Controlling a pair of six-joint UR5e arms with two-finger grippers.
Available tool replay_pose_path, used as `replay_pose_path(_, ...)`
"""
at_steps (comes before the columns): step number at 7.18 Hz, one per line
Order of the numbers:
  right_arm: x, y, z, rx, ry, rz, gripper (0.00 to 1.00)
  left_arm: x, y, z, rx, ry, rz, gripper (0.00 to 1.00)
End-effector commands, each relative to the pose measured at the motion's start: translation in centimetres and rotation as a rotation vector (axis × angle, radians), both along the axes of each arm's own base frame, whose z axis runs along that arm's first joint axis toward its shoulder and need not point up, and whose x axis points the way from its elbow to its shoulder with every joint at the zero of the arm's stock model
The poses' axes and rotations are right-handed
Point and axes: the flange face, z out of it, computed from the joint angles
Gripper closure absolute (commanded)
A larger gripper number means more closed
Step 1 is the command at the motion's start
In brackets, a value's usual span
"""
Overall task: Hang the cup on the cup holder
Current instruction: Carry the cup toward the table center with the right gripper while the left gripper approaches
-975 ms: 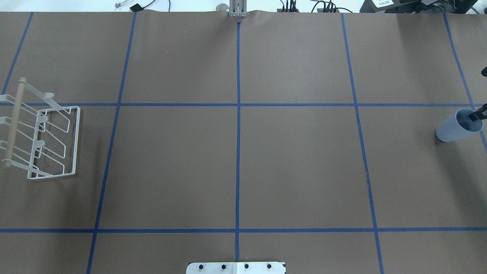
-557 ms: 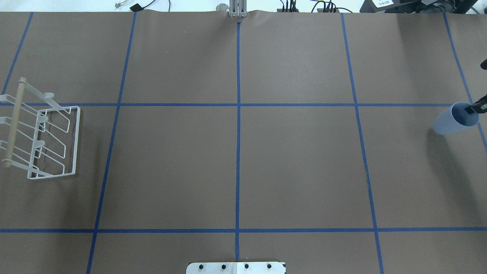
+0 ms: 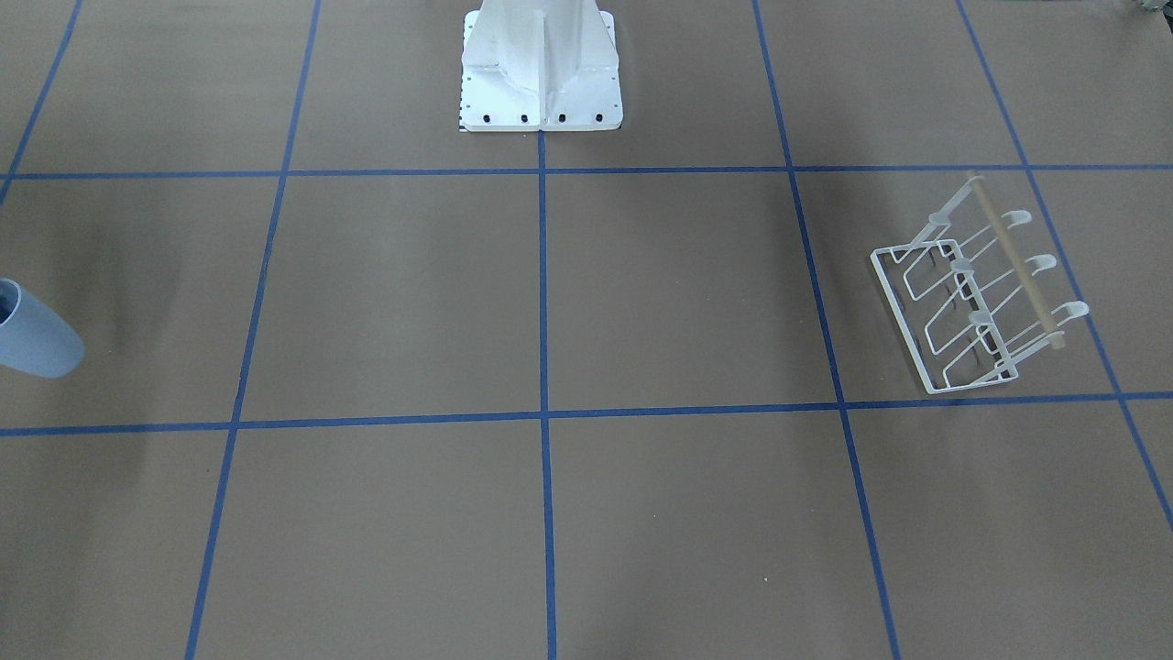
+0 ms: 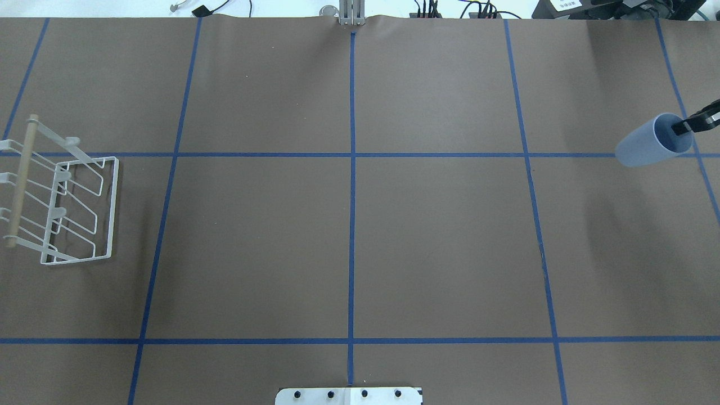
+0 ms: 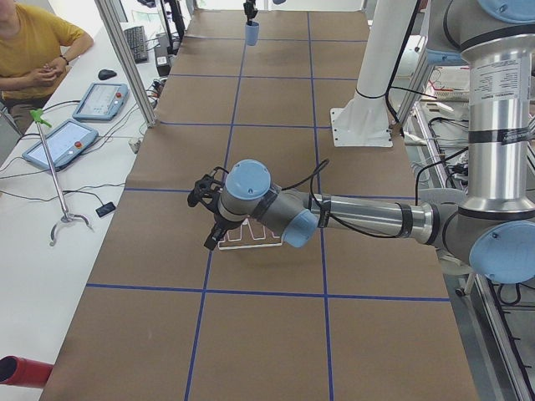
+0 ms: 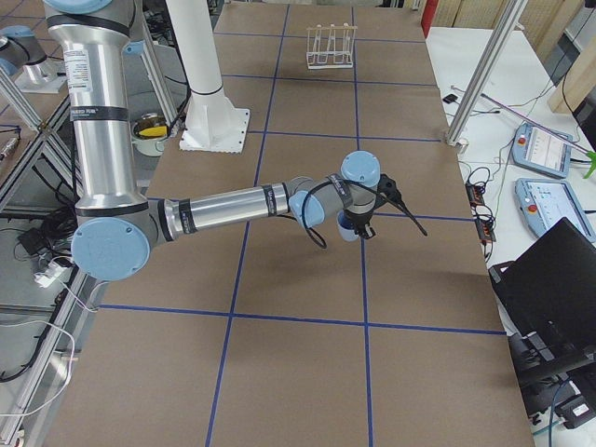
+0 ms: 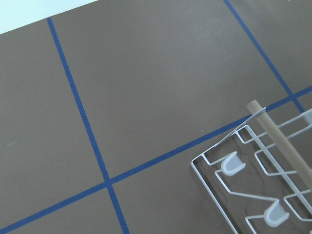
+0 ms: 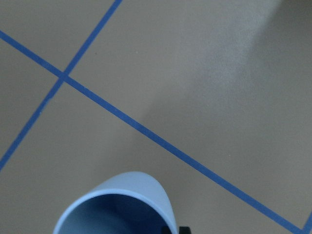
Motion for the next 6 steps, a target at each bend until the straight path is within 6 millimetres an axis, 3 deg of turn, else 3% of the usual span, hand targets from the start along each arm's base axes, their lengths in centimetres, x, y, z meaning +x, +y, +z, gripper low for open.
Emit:
replay_pose_path(1,-0.6,-0.3,-6.8,-0.063,-0.143,0.031,1.00,0.7,-0.8,-4.4,-0.010,0.114,-0.071,0.01)
replay_pose_path(3,-0.7,0.5,-12.8,-0.126,-0.266,0.023,1.00,3.0,-0.7,-8.7,-0.066,0.307,-0.129,0.01)
replay_pose_path(4,-0.7,1.0,-15.9,-0.171,-0.299,0.062,1.00,5.4,-0.5,-10.5,-0.082,0.391,-0.127,0.01)
replay_pose_path(6,-0.2,2.7,-19.2,-0.161,-0.380,0.107,1.00,7.3,-0.3,-14.2,-0.114,0.546,-0.148,0.02)
